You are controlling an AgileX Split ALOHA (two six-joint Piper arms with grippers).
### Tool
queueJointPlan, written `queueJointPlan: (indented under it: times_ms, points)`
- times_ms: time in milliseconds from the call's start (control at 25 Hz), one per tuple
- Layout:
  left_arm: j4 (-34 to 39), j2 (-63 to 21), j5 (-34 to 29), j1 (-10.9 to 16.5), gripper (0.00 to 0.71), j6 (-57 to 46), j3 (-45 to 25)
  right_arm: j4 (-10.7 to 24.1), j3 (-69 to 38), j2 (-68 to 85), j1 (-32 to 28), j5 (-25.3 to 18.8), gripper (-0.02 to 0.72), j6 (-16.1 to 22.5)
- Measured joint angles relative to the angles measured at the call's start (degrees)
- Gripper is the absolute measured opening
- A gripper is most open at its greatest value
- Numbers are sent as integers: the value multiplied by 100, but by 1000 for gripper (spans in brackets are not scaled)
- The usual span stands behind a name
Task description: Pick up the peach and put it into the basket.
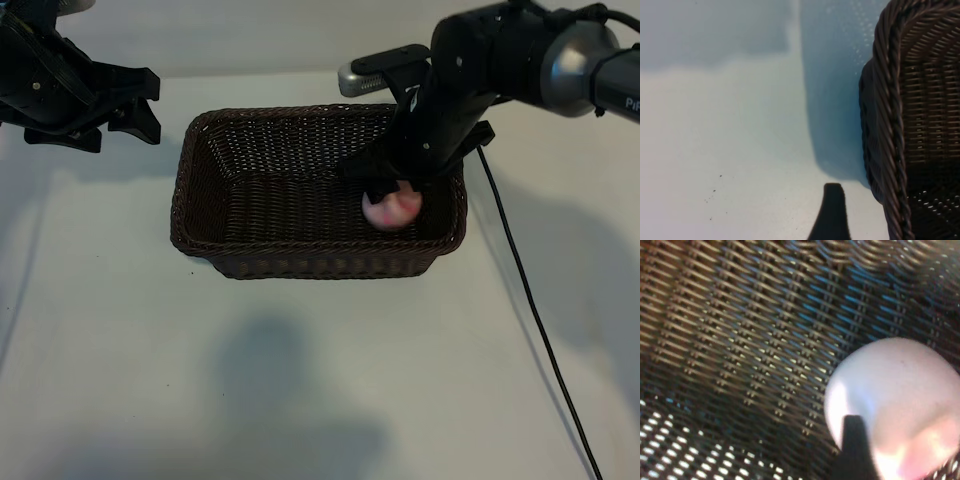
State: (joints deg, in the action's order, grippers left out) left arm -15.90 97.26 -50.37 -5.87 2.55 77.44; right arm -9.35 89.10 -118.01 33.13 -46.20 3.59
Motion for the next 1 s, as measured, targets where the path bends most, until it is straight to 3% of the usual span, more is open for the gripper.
queueJointPlan:
  times_ms: [120,400,600,800,1000]
  points:
    - [0,0,0,0,589,0,0,6,398,0,0,-422,584,0]
    - [0,0,0,0,589,13,0,82,1322,23,0,-1530,550,0]
    - [0,0,0,0,589,13,0,460,1825,23,0,-2244,543,7]
    - [0,0,0,0,589,13,0,776,1997,48,-6,-2344,543,41]
    - [0,0,0,0,589,13,0,756,1997,247,-272,-2374,543,62]
